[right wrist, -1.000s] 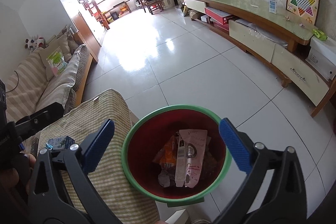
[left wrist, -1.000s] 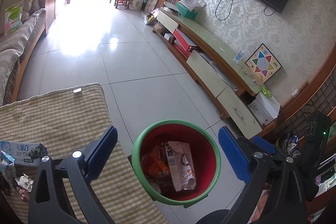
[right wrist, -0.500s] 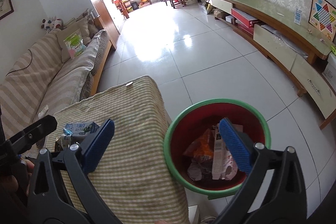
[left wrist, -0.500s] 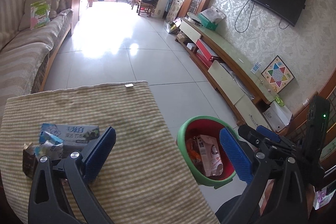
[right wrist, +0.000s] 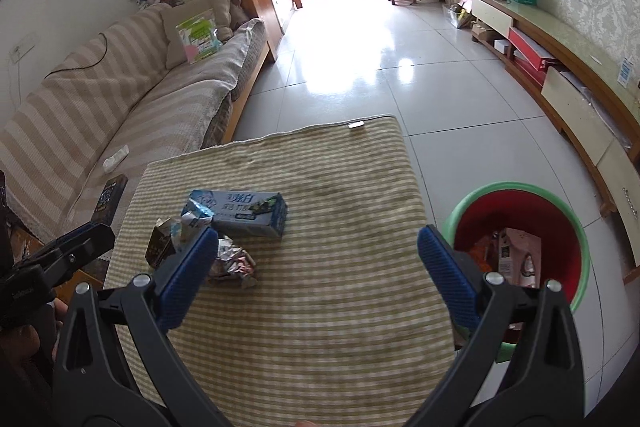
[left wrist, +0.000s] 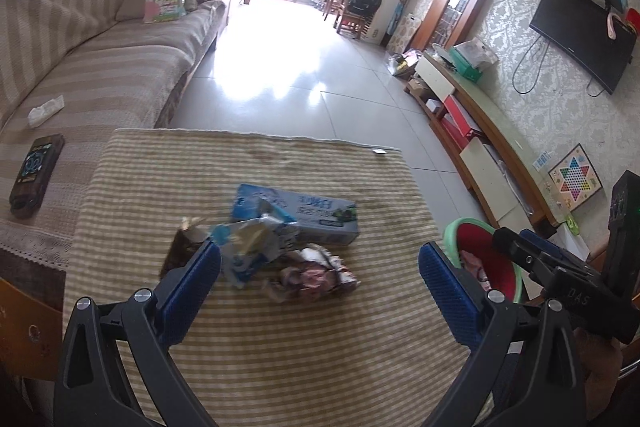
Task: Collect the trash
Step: 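Move both tools back over the table toward the blue box and foil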
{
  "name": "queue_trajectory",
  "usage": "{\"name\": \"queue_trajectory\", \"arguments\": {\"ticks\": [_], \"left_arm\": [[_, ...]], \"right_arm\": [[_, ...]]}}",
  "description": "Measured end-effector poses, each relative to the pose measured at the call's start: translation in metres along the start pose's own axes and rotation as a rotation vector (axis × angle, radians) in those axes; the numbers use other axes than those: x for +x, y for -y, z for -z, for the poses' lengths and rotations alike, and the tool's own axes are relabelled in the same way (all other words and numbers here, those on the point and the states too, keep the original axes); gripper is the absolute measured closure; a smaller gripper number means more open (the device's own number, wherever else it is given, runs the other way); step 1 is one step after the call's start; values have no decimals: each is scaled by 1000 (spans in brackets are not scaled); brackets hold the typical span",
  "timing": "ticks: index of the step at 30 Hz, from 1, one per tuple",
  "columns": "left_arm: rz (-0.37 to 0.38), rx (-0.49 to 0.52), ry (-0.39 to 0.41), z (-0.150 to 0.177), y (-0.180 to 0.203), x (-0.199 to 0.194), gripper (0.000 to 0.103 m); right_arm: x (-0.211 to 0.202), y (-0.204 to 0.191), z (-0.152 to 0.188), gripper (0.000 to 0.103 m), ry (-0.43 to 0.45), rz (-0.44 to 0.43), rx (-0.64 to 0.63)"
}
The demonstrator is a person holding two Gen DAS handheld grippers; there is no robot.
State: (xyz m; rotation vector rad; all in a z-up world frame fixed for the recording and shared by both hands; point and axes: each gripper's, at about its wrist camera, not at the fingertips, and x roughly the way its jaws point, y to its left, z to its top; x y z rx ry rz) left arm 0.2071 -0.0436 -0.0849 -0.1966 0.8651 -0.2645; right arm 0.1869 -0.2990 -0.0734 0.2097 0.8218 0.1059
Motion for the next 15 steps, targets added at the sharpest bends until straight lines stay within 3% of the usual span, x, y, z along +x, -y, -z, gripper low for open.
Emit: {"name": "queue_trajectory", "arguments": {"ticks": [7, 15], "left_arm": [[-71, -37, -67, 16, -62, 7, 8], [-116, -22, -147, 26, -90, 32, 8]], "right_arm": [[28, -40, 12, 5, -61, -28, -63], [58, -67, 27, 5, -127, -69, -88]]}}
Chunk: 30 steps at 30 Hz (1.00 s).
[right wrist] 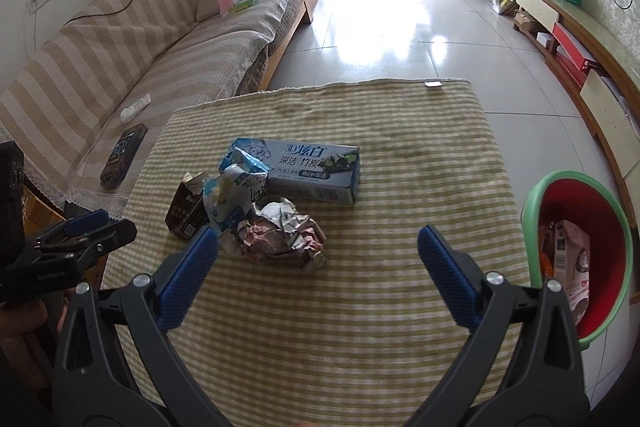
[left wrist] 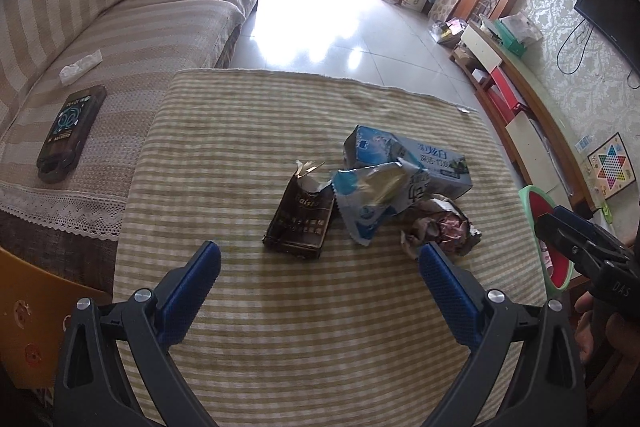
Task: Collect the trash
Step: 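Move both tools back over the table toward the blue box and foil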
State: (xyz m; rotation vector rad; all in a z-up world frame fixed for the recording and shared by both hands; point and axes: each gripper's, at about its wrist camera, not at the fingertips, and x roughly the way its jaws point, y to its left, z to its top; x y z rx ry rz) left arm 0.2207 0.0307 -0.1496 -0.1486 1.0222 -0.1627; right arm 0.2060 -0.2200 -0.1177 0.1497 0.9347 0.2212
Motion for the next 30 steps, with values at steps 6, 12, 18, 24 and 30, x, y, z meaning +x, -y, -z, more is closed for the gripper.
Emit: {"name": "queue_trajectory", "arguments": {"ticks": [6, 12, 18, 24, 30], "left_arm": [[-55, 58, -63, -4, -2, 31, 8], [-80, 109, -108, -10, -1, 56, 8], [-118, 175, -150, -11, -1, 74, 8], [-119, 160, -159, -16, -10, 82, 9], [-109, 177, -182, -20, -13, 92, 25]], "right_arm": [[22, -8, 3, 5, -42, -14, -12], [42, -14, 6, 5, -72, -29, -21], [62, -20, 8, 5, -100, -43, -33], [80, -24, 7, 5, -121, -49, -42], [96, -32, 6, 7, -143, -38, -57]]}}
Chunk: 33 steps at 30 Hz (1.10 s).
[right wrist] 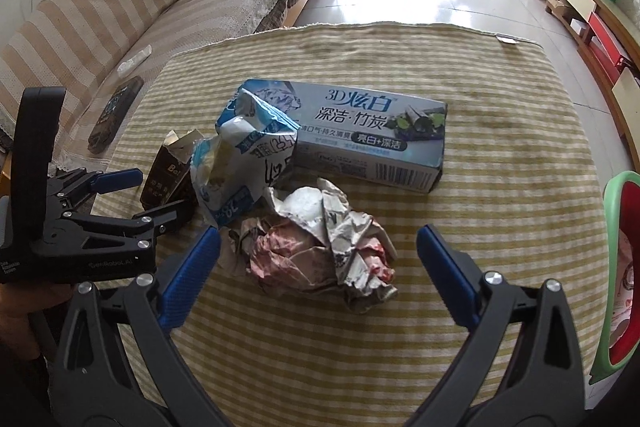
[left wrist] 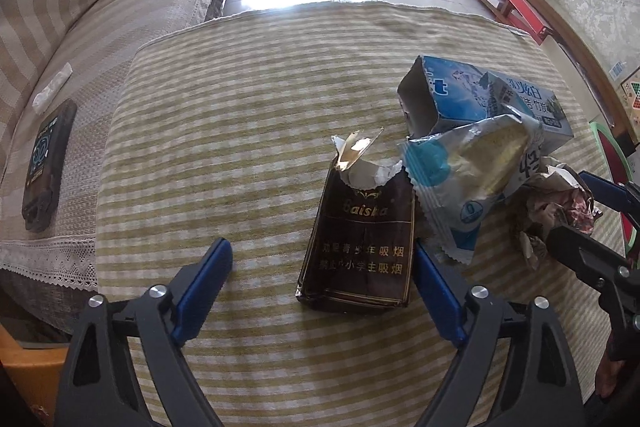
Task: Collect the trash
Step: 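Move both tools back over the table toward the blue box and foil, then grasp the brown packet with the left tool while the right tool grasps the crumpled foil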
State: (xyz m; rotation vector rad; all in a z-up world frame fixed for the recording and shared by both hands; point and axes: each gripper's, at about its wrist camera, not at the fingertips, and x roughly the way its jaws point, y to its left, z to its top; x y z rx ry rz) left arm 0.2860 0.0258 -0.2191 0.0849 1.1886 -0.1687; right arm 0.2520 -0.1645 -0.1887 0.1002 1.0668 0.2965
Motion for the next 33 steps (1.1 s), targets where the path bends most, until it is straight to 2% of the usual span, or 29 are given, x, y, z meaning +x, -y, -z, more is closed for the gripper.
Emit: {"name": "queue_trajectory", "arguments": {"ticks": [4, 7, 10, 14, 16, 21, 33], "left_arm": [[1, 11, 8, -2, 3, 0, 29], [-3, 11, 18, -4, 4, -2, 36], [-8, 15, 21, -2, 6, -3, 40], [-5, 9, 28, -1, 6, -7, 55], [3, -5, 27, 1, 5, -8, 55], [20, -36, 30, 7, 2, -11, 56], [4, -98, 64, 24, -7, -33, 57]], "right_arm": [[8, 1, 1, 19, -17, 5, 0], [14, 2, 3, 31, -37, -8, 2], [15, 2, 5, 34, -40, -6, -3], [13, 4, 6, 44, -38, -13, -3], [10, 5, 8, 47, -37, -19, -6], [4, 3, 9, 50, -28, -25, -13], [-24, -3, 9, 50, 15, -26, -28]]}}
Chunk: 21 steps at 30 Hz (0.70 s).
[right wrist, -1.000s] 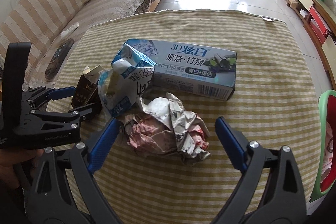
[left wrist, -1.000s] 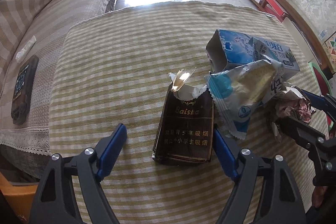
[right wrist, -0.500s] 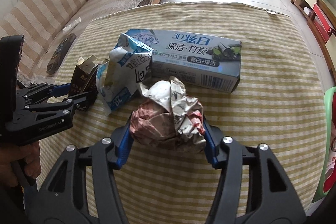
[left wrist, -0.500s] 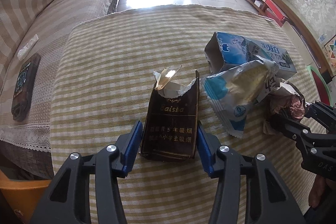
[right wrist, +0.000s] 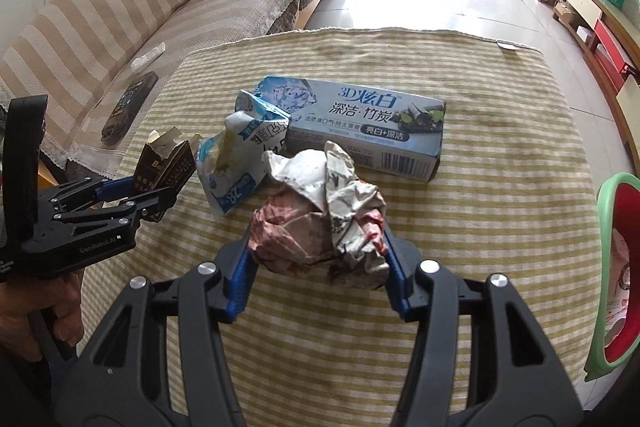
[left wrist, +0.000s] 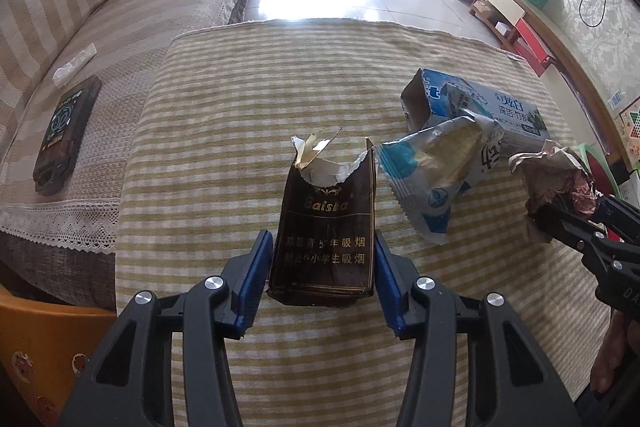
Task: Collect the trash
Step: 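Grasp the brown packet with the left tool while the right tool grasps the crumpled foil, then carry the brown packet and foil over the red bin and open both tools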
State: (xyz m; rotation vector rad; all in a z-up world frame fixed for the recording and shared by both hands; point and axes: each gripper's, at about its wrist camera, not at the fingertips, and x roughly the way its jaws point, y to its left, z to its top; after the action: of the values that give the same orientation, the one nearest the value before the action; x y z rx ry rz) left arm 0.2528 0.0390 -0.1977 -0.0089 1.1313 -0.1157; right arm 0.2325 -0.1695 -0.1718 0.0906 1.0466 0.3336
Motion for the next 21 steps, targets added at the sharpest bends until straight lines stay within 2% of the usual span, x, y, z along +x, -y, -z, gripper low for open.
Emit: {"name": "queue_trajectory", "arguments": {"ticks": [3, 11, 15, 21], "left_arm": [[-19, -10, 14, 3, -1, -8, 57], [-5, -22, 77, 4, 7, -40, 57], [-38, -8, 114, 7, 13, -58, 57], [-17, -15, 153, 9, 20, -86, 57]], "right_arm": [[-11, 0, 2, 50, 16, 4, -4], [-37, 2, 4, 50, 59, 5, 2], [-52, 3, 5, 50, 82, 6, 7], [-73, 8, 7, 50, 116, 3, 8]]}}
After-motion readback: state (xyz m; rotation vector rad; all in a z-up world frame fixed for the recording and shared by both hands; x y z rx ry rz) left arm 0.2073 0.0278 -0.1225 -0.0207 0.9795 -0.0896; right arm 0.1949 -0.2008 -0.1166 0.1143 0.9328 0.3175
